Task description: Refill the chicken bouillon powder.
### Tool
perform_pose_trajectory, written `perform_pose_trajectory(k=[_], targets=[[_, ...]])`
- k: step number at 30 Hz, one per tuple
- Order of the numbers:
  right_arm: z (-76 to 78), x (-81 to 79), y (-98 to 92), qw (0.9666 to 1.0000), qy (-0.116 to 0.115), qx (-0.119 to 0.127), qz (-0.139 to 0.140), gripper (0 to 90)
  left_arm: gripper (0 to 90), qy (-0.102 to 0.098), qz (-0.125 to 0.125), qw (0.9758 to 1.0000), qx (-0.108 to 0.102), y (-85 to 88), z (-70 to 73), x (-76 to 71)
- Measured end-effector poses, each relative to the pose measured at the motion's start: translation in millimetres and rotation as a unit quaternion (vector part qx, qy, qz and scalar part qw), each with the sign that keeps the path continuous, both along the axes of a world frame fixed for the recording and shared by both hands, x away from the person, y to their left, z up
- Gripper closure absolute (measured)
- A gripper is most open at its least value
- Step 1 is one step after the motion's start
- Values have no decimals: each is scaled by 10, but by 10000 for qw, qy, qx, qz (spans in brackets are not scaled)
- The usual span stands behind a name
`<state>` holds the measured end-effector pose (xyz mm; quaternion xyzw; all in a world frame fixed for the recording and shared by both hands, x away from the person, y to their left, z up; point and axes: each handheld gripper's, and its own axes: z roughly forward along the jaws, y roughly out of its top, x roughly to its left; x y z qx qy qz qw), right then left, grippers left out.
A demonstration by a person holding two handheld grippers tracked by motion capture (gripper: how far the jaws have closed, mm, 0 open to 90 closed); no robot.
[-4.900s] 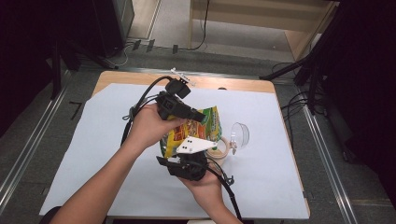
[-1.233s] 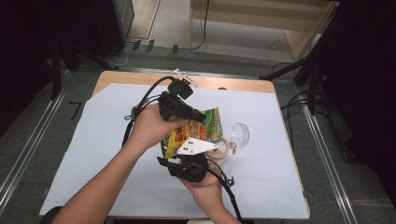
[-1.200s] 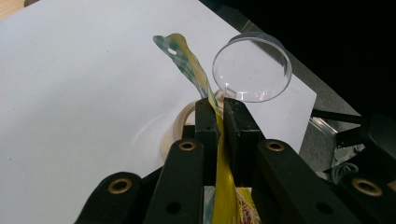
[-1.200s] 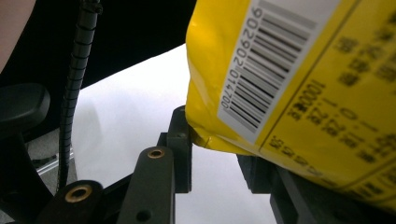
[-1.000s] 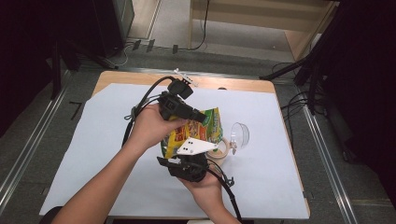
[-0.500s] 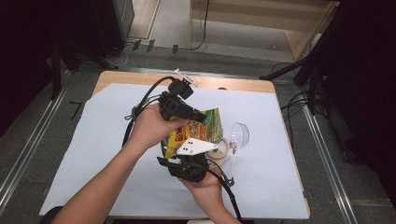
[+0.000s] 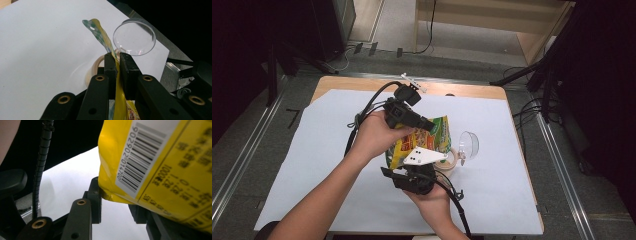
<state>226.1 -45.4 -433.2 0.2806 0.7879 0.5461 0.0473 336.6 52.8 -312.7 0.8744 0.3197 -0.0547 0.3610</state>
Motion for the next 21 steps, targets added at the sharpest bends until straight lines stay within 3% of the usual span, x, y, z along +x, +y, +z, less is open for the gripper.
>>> perform_pose_trajectory(k=[13, 21], targets=[[-10, -2, -1, 10000, 71, 46, -18, 689, 859, 125, -52, 9999, 29, -23, 23, -22], [45, -18, -6, 9999, 29, 125, 51, 689, 849, 240, 6, 9997, 44, -8, 11, 63]])
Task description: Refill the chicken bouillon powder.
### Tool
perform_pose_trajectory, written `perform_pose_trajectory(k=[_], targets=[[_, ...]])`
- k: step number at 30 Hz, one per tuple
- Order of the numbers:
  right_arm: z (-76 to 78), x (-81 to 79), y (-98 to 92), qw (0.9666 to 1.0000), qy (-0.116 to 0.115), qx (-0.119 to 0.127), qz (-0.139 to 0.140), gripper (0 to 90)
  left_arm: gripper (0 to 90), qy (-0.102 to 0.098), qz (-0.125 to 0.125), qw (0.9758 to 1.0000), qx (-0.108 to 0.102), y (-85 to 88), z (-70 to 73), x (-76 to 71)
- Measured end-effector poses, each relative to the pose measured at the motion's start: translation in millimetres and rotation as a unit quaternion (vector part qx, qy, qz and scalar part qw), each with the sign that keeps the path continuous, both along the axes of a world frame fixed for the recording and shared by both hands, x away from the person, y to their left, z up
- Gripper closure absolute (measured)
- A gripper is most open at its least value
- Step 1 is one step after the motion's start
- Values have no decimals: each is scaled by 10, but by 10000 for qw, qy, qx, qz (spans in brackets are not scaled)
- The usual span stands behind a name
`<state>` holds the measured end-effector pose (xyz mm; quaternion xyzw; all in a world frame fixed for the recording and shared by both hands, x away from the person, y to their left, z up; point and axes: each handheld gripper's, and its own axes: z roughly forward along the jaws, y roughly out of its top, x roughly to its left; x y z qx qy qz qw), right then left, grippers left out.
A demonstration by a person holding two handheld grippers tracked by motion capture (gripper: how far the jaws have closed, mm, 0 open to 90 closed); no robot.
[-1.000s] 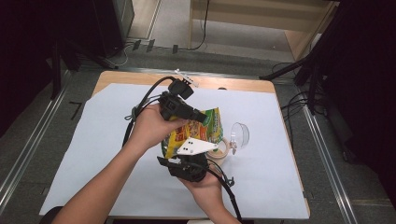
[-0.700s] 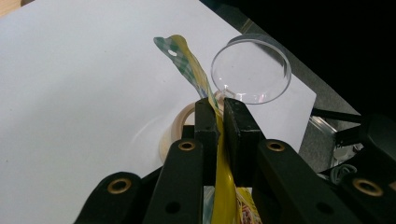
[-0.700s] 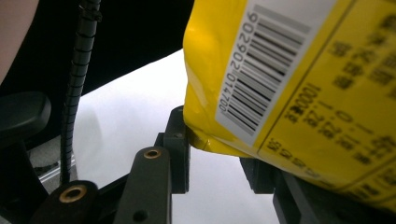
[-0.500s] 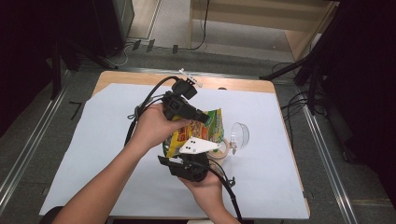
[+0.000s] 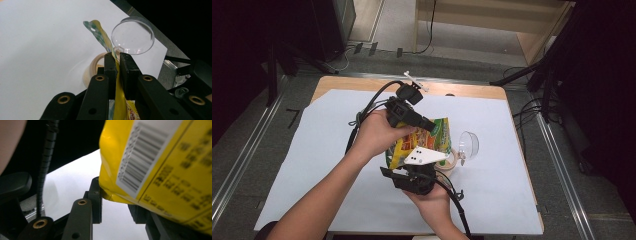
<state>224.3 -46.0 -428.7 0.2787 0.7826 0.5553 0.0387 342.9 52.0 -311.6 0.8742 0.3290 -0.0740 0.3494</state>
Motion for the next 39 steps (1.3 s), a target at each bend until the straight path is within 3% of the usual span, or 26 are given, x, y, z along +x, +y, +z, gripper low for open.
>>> perform_pose_trajectory(k=[19, 39], targets=[[-12, 25, 1, 9999, -75, -95, -5, 689, 845, -129, 43, 9999, -66, 24, -5, -7], [2, 18, 2, 10000, -19, -46, 12, 688, 843, -108, 50, 9999, -76, 15, -6, 8]])
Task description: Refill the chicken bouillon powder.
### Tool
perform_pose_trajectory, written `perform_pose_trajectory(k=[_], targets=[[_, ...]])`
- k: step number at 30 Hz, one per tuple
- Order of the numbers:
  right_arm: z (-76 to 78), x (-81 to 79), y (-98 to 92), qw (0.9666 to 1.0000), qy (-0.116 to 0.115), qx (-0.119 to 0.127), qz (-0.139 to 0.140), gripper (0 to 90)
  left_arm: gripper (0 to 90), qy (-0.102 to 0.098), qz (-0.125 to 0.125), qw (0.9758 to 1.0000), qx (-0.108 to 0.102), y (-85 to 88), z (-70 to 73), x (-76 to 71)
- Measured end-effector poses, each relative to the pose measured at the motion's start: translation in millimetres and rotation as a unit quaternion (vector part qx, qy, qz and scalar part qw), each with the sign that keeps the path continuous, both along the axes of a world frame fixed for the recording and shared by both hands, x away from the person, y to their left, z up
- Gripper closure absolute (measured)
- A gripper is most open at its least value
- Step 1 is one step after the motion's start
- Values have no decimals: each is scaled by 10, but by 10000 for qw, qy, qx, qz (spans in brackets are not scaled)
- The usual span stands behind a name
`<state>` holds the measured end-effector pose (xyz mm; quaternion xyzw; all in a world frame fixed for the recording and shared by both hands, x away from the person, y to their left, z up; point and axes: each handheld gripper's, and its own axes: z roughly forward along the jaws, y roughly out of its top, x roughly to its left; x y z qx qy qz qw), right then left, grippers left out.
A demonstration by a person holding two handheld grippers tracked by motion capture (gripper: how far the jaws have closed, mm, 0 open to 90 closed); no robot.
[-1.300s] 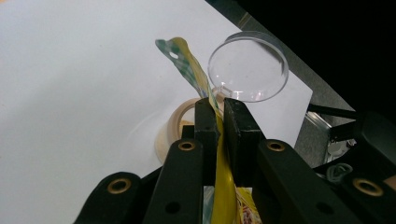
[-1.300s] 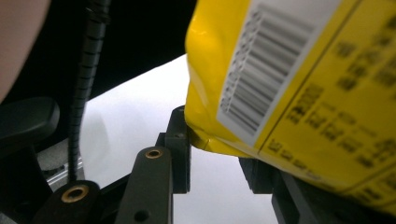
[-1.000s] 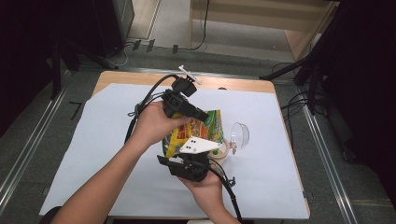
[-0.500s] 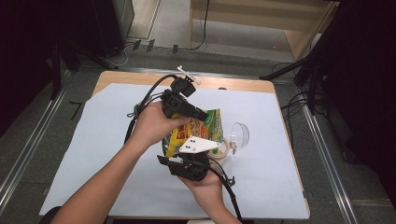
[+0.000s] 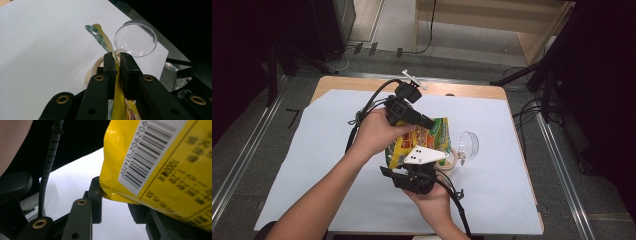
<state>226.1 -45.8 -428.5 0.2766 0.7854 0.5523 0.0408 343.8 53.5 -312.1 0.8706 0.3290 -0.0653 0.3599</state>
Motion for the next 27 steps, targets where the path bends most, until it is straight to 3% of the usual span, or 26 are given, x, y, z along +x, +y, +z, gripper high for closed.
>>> perform_pose_trajectory(k=[9, 27], targets=[[-10, 25, -8, 9999, -62, -83, -30, 689, 846, -178, 21, 9998, -27, -1, 21, -29], [-23, 15, 18, 9999, -84, -138, 12, 687, 846, -193, 57, 9998, -56, 52, -3, -51]])
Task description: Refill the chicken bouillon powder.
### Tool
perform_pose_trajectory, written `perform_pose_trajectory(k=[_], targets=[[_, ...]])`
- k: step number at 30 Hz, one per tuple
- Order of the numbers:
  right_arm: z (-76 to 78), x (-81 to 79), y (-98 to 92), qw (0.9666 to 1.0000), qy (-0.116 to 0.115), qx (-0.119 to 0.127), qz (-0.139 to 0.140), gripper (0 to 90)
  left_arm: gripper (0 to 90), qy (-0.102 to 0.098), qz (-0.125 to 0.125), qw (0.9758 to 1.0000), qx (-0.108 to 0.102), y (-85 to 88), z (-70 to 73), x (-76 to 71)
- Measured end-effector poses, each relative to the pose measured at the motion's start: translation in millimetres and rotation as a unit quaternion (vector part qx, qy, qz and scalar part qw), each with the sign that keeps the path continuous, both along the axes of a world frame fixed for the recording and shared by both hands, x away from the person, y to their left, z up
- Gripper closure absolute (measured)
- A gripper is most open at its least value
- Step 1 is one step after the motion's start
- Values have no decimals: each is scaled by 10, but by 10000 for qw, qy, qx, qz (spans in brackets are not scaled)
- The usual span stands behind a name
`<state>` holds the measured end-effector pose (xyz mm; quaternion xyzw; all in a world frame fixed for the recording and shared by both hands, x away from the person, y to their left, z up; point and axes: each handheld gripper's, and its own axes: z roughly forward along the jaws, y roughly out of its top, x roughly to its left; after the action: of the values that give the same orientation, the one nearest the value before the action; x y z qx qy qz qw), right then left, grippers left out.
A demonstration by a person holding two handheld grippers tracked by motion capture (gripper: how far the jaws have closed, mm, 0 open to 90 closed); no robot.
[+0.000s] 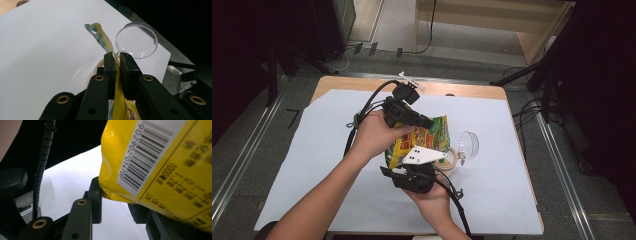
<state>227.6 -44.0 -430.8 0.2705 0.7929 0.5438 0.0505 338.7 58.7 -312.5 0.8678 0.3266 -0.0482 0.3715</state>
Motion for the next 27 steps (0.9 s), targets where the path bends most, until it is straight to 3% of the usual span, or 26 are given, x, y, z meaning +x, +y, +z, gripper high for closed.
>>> perform_pose_trajectory(k=[27], targets=[[-19, -36, 30, 9999, -111, -85, 18, 688, 845, -10, 2, 9999, -109, 51, -15, -50]])
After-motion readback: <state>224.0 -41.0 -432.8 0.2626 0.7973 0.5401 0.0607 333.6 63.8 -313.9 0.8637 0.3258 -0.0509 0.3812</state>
